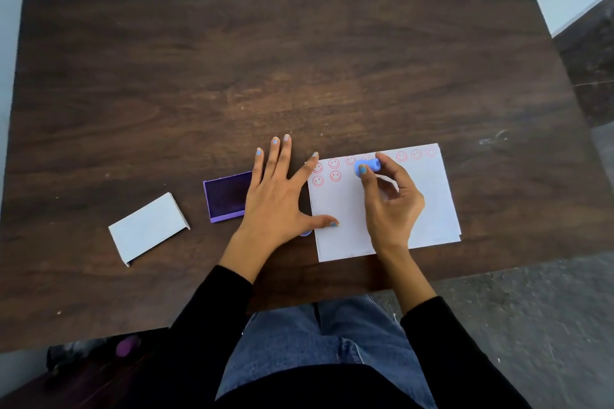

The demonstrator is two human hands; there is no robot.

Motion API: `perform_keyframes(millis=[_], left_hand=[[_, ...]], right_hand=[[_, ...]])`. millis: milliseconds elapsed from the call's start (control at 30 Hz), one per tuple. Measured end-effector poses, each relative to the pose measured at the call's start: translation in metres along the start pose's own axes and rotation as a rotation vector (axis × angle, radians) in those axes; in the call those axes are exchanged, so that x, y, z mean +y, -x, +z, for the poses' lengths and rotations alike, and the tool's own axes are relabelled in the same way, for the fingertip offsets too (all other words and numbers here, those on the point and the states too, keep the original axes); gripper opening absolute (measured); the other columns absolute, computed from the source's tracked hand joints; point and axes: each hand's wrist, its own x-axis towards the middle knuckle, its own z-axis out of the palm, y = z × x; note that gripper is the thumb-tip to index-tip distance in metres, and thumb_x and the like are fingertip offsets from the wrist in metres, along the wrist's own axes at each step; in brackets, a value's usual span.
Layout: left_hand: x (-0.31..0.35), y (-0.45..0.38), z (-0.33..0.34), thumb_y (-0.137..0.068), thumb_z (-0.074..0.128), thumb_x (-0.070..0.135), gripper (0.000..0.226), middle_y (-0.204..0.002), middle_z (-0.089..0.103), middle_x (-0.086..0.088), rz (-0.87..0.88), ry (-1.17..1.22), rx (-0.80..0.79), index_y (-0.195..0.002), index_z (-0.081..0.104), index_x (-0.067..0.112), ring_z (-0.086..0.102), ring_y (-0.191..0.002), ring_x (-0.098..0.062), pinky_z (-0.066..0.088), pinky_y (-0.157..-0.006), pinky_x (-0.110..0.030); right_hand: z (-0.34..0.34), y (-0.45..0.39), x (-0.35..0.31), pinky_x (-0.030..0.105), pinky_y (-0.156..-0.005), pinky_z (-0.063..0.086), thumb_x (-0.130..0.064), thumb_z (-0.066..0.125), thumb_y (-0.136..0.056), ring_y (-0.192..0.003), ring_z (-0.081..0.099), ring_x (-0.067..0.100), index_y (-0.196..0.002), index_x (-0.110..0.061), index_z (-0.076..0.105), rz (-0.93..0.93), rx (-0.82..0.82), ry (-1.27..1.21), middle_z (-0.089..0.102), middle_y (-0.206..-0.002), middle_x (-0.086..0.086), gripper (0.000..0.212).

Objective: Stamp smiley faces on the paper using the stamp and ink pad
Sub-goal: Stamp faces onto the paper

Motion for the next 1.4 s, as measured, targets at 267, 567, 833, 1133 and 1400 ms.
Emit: perform_keyframes(millis=[267,567,833,1133,1400], left_hand=[[0.0,0.0,0.001,-0.06,0.049,0.086,0.112,-0.158,-0.018,-0.011,0.002,0.035,-0.016,-0.145,-0.008,0.041,-0.015,-0.146,-0.026,-0.013,-0.114,-0.038],[0.001,0.001,0.0,-0.06,0.047,0.086,0.107,-0.158,-0.018,-0.011,0.004,0.031,-0.028,-0.147,0.003,0.041,-0.015,-0.146,-0.026,-0.011,-0.116,-0.04],[0.002,0.002,-0.001,-0.062,0.047,0.086,0.107,-0.158,-0.021,-0.01,-0.002,0.021,-0.05,-0.147,0.002,0.041,-0.018,-0.146,-0.026,-0.012,-0.116,-0.039],[0.002,0.003,0.0,-0.061,0.049,0.085,0.106,-0.158,-0.018,-0.01,-0.001,0.036,-0.031,-0.147,0.006,0.041,-0.015,-0.146,-0.025,-0.013,-0.115,-0.038],[0.0,0.002,0.001,-0.061,0.05,0.084,0.106,-0.158,-0.019,-0.009,-0.008,0.028,-0.038,-0.147,0.005,0.041,-0.017,-0.146,-0.025,-0.013,-0.115,-0.038]], right_hand=[[0.001,0.002,0.01,0.026,-0.08,0.057,-0.015,0.075,-0.079,-0.086,0.068,0.017,-0.108,-0.006,0.065,-0.212,-0.029,0.127,0.07,-0.102,0.011,0.031],[0.002,0.004,0.007,0.019,-0.08,0.047,-0.007,0.076,-0.076,-0.086,0.066,0.028,-0.106,0.0,0.066,-0.27,-0.084,0.245,0.07,-0.1,0.018,0.032],[0.003,0.006,0.002,0.031,-0.079,0.052,-0.004,0.076,-0.075,-0.086,0.066,0.031,-0.103,0.002,0.067,-0.295,-0.082,0.286,0.07,-0.1,0.019,0.03],[0.003,0.003,-0.002,0.024,-0.076,0.048,-0.007,0.079,-0.073,-0.084,0.066,0.028,-0.099,0.001,0.068,-0.296,-0.13,0.329,0.072,-0.097,0.017,0.03],[0.004,0.0,-0.008,0.024,-0.076,0.047,-0.01,0.08,-0.072,-0.084,0.065,0.029,-0.096,0.001,0.069,-0.297,-0.177,0.393,0.072,-0.095,0.018,0.028]])
